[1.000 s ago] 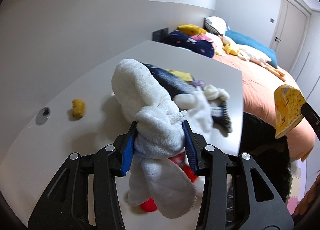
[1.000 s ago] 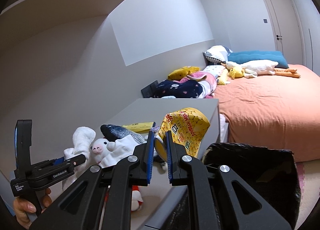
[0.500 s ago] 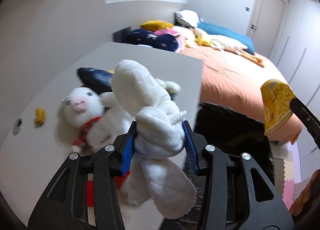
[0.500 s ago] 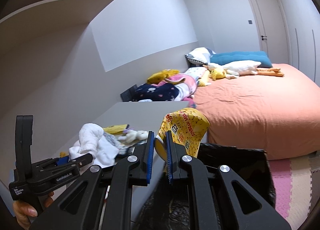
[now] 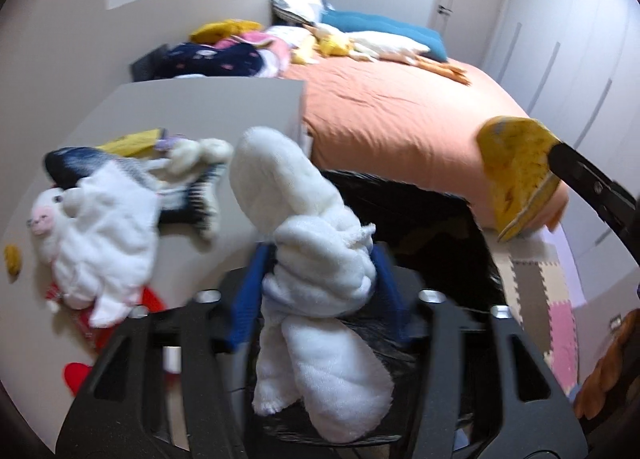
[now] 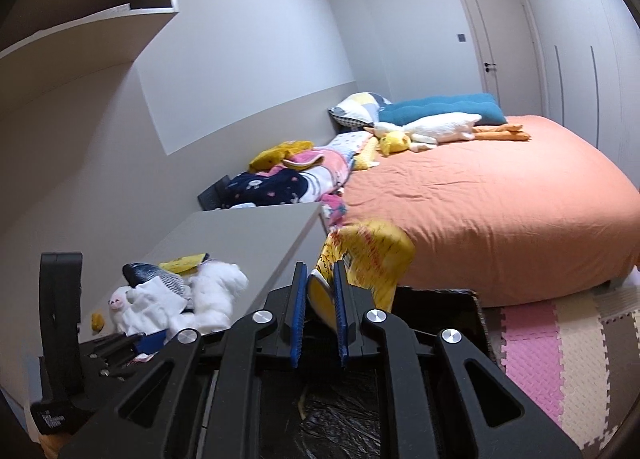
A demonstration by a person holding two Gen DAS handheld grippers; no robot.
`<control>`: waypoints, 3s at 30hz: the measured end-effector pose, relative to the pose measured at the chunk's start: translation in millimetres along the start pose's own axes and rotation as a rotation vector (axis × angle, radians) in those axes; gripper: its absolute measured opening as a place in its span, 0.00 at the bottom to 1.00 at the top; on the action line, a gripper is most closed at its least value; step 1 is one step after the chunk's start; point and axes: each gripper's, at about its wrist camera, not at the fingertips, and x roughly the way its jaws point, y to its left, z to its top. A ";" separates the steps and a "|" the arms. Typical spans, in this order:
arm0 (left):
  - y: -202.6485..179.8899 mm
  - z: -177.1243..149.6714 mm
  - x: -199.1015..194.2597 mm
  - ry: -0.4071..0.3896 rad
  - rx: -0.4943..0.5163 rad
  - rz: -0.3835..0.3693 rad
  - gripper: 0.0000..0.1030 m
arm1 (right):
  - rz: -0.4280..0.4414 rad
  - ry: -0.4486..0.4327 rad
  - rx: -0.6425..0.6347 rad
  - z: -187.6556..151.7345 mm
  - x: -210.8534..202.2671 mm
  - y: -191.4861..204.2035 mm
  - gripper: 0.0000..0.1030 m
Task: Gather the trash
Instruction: 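Carry the chip bag and towel bunny over the black trash bin and release both, then move the left tool back to the desk and grasp the red heart, then grasp the white glove puppet with the right tool while the left tool holds the heart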
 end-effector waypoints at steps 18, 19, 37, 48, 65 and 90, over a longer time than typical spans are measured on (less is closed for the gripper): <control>9.7 -10.6 0.0 -0.005 0.026 0.059 0.94 | -0.092 -0.044 0.037 -1.7 -5.6 -16.0 0.75; 13.8 -11.9 -0.2 -0.004 0.020 0.065 0.94 | -0.086 -0.036 0.030 -2.9 -2.9 -12.1 0.75; 98.2 -42.5 -31.2 0.014 -0.053 0.186 0.94 | 0.040 0.065 -0.070 -29.3 45.5 71.2 0.78; 153.5 -72.4 -47.7 0.046 -0.111 0.274 0.94 | 0.125 0.109 -0.142 -42.3 67.0 121.0 0.79; 196.7 -105.3 -34.8 0.109 -0.197 0.322 0.81 | 0.204 0.208 -0.186 -61.0 103.3 163.5 0.79; 225.6 -102.7 -55.6 0.029 -0.251 0.335 0.44 | 0.340 0.362 -0.257 -90.1 162.3 238.0 0.78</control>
